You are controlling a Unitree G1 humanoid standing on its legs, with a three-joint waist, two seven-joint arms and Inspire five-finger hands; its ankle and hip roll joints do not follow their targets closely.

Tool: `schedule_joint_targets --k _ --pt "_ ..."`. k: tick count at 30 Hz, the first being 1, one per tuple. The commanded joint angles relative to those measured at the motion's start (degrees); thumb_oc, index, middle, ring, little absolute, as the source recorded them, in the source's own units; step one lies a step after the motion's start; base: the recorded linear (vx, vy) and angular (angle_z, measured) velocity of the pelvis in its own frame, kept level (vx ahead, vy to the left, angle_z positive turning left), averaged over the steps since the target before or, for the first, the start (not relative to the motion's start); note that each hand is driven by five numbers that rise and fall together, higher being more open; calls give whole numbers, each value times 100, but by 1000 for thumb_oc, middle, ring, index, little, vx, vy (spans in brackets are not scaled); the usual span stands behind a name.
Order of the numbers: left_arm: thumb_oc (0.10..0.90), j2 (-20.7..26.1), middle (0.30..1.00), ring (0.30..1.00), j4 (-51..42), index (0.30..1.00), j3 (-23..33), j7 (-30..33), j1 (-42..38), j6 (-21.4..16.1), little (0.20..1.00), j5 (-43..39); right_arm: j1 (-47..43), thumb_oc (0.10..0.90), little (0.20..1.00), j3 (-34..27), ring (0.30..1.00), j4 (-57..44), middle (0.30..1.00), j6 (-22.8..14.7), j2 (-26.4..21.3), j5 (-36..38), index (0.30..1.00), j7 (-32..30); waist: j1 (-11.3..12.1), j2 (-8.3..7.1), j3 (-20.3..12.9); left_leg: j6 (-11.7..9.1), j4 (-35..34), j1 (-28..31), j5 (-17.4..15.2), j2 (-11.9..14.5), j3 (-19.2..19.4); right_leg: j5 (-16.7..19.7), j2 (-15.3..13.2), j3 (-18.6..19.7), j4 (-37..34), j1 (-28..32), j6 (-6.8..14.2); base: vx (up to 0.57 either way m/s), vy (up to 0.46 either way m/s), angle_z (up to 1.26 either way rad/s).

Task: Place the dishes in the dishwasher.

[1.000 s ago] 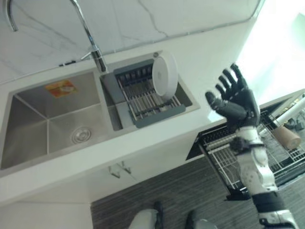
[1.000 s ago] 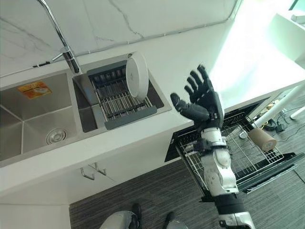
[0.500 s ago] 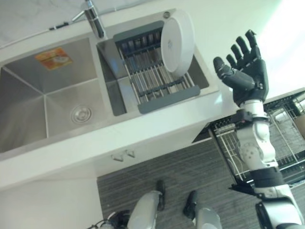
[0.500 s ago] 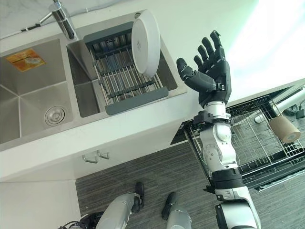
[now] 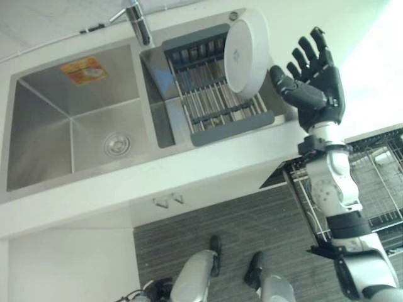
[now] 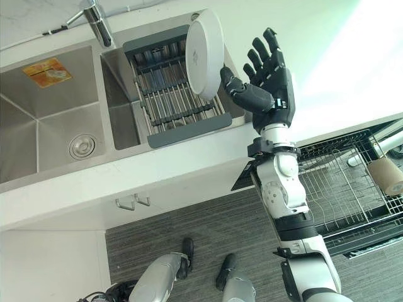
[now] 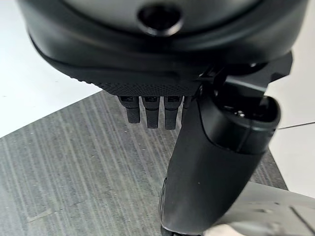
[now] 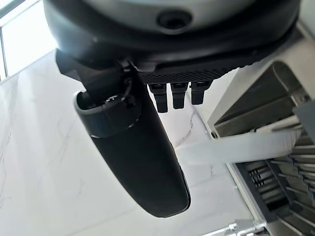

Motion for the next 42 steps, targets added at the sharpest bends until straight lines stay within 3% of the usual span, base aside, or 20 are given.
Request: schedule_joint_targets --k 1,9,28,42 --pt "800 332 900 900 92 900 -150 24 181 111 900 153 -724 800 900 -96 900 -566 900 -401 -131 -90 900 1 -25 -26 -369 -586 -141 108 -273 166 -149 -140 -1 407 3 4 266 32 -11 7" --pt "800 353 900 900 47 900 -247 49 211 111 900 213 -937 800 900 -18 900 -152 900 -160 -193 -130 900 1 53 8 -325 -591 -141 131 -254 131 -235 -143 -2 376 3 60 244 28 -8 3" --pt "800 430 900 900 -102 900 -420 -66 220 -58 900 111 -1588 800 900 86 900 757 900 -174 -366 -93 900 38 235 181 -148 -607 -141 62 -190 48 -369 -157 -51 255 3 111 207 10 5 2" --pt "800 479 900 900 -174 900 -482 -89 180 -83 900 133 -2055 800 900 218 900 1223 900 65 -443 -93 900 44 367 251 -46 -584 -141 -2 -148 3 -447 -133 -91 150 3 116 206 -1 17 6"
